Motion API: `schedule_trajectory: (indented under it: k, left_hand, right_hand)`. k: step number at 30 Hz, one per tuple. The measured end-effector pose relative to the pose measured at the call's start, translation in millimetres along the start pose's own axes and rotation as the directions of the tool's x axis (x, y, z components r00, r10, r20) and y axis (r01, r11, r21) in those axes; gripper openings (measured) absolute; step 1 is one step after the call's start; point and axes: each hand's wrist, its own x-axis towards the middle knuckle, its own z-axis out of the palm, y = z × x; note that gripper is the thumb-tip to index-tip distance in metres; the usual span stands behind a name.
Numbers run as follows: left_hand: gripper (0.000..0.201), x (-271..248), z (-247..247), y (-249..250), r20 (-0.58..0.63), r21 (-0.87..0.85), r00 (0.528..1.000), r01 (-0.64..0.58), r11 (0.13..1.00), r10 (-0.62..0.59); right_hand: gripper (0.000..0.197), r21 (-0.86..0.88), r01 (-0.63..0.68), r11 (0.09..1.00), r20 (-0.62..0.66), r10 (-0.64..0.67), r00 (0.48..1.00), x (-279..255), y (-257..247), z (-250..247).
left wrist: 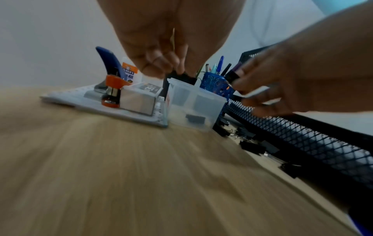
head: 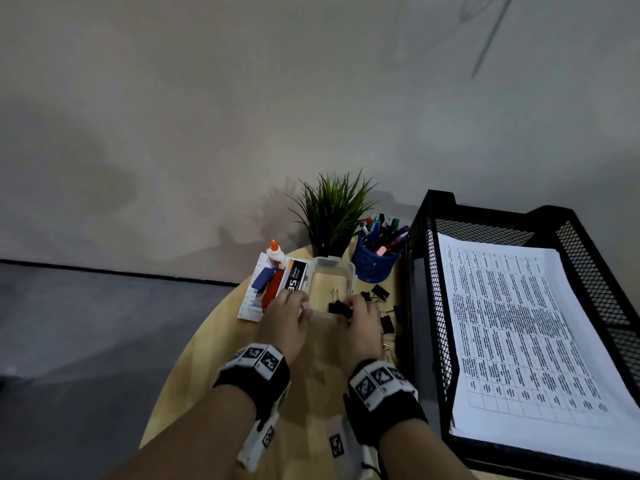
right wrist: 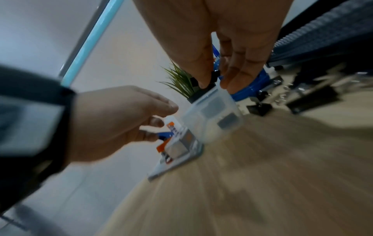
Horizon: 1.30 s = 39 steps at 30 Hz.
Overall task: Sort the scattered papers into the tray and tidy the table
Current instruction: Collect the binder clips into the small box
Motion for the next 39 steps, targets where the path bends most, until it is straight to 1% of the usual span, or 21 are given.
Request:
schedule_trajectory:
  k: [3,5,6,9,10,11,16,19,20,21,23,24,25,27,29,31,32,33,34,36,39]
  left_hand:
    - [0.018,-13.0,2.8,-5.8,0.007,-0.048,0.999,-0.041,0.998,0.041]
    - [0.015,-22.2,7.3,-7.2,0.043,-0.081,0.998,-0.044,0.996,0.048]
    - [0.017,-26.0,10.5,-7.0,0.071,-0.096,0.997,-0.037,0.995,0.044]
    - [0.028,-29.8,25.2,-4.2,0.210,-0.066,0.975,-0.055,0.996,0.068]
    - [0.032,-28.8,31.4,-1.4,0.270,-0.042,0.958,-0.087,0.995,0.095]
    - [0.035,-27.4,37.6,1.7,0.319,-0.022,0.939,-0.128,0.991,0.129]
    - [0.049,-20.4,59.4,25.4,0.484,0.096,0.858,-0.247,0.964,0.172]
    - [0.053,-11.8,67.9,40.8,0.613,0.270,0.783,-0.330,0.905,0.102]
    - [0.053,-9.8,68.1,46.0,0.630,0.341,0.773,-0.354,0.871,0.068]
    - [0.052,-8.8,67.1,51.0,0.629,0.399,0.776,-0.372,0.838,0.046]
    - [0.049,-10.3,64.0,57.7,0.625,0.450,0.780,-0.403,0.797,0.041]
    - [0.047,-13.0,61.5,57.9,0.628,0.454,0.777,-0.411,0.791,0.043]
    - [0.047,-16.4,61.5,54.3,0.631,0.451,0.775,-0.405,0.795,0.037]
    - [0.045,-24.3,63.4,42.0,0.615,0.430,0.788,-0.371,0.823,0.034]
    - [0.042,-33.9,61.1,31.3,0.530,0.352,0.845,-0.302,0.886,0.078]
    - [0.043,-39.3,52.8,26.0,0.366,0.205,0.922,-0.214,0.955,0.128]
    - [0.041,-38.4,46.3,26.6,0.250,0.135,0.956,-0.191,0.972,0.153]
    - [0.037,-34.5,39.3,28.1,0.140,0.097,0.976,-0.184,0.978,0.169]
    - [0.035,-27.9,33.7,29.7,0.050,0.084,0.986,-0.164,0.983,0.160]
    - [0.031,-10.8,25.0,31.6,-0.042,0.075,0.996,-0.081,0.994,0.084]
    - [0.028,8.5,16.7,30.2,-0.060,0.122,0.997,0.046,0.992,-0.039]
  right_hand:
    - [0.038,-0.020,-0.023,1.000,0.004,0.023,1.000,9.4,-4.7,-0.4]
    - [0.045,-0.049,-0.089,0.995,0.009,0.089,0.996,4.2,1.9,-1.4]
    - [0.049,-0.099,-0.141,0.985,0.024,0.144,0.989,-1.4,7.3,-0.5]
    - [0.060,-0.259,-0.339,0.904,0.048,0.363,0.931,-23.2,28.0,7.0]
    - [0.059,-0.285,-0.378,0.881,0.039,0.404,0.914,-31.1,35.7,11.6]
    - [0.057,-0.309,-0.383,0.871,0.028,0.411,0.911,-37.7,43.5,16.8]
    - [0.053,-0.430,-0.245,0.869,0.029,0.284,0.958,-51.7,62.6,26.2]
    - [0.045,-0.463,-0.181,0.868,0.057,0.233,0.971,-50.1,66.0,22.1]
    - [0.044,-0.462,-0.191,0.866,0.057,0.244,0.968,-51.2,64.7,19.2]
    - [0.043,-0.477,-0.194,0.857,0.059,0.252,0.966,-52.2,64.7,18.2]
    - [0.037,-0.527,-0.110,0.842,0.031,0.148,0.988,-53.2,61.8,15.9]
    - [0.033,-0.547,-0.063,0.835,0.030,0.095,0.995,-53.4,61.0,13.5]
    - [0.035,-0.550,-0.035,0.835,0.049,0.074,0.996,-55.2,60.1,11.0]
    - [0.050,-0.508,-0.057,0.859,0.120,0.136,0.983,-55.9,63.8,11.1]
    - [0.054,-0.475,-0.047,0.879,0.176,0.147,0.973,-55.6,68.8,10.5]
    - [0.046,-0.506,-0.028,0.862,0.158,0.125,0.979,-57.2,68.8,11.2]
    - [0.044,-0.516,-0.028,0.856,0.147,0.121,0.982,-57.6,67.7,10.1]
    - [0.045,-0.520,-0.030,0.854,0.149,0.125,0.981,-57.7,67.4,10.1]
    - [0.046,-0.512,-0.035,0.858,0.155,0.132,0.979,-57.8,68.8,11.1]
    - [0.045,-0.490,-0.051,0.870,0.173,0.154,0.973,-55.8,69.8,12.5]
    - [0.045,-0.465,-0.076,0.882,0.217,0.197,0.956,-50.3,68.8,13.1]
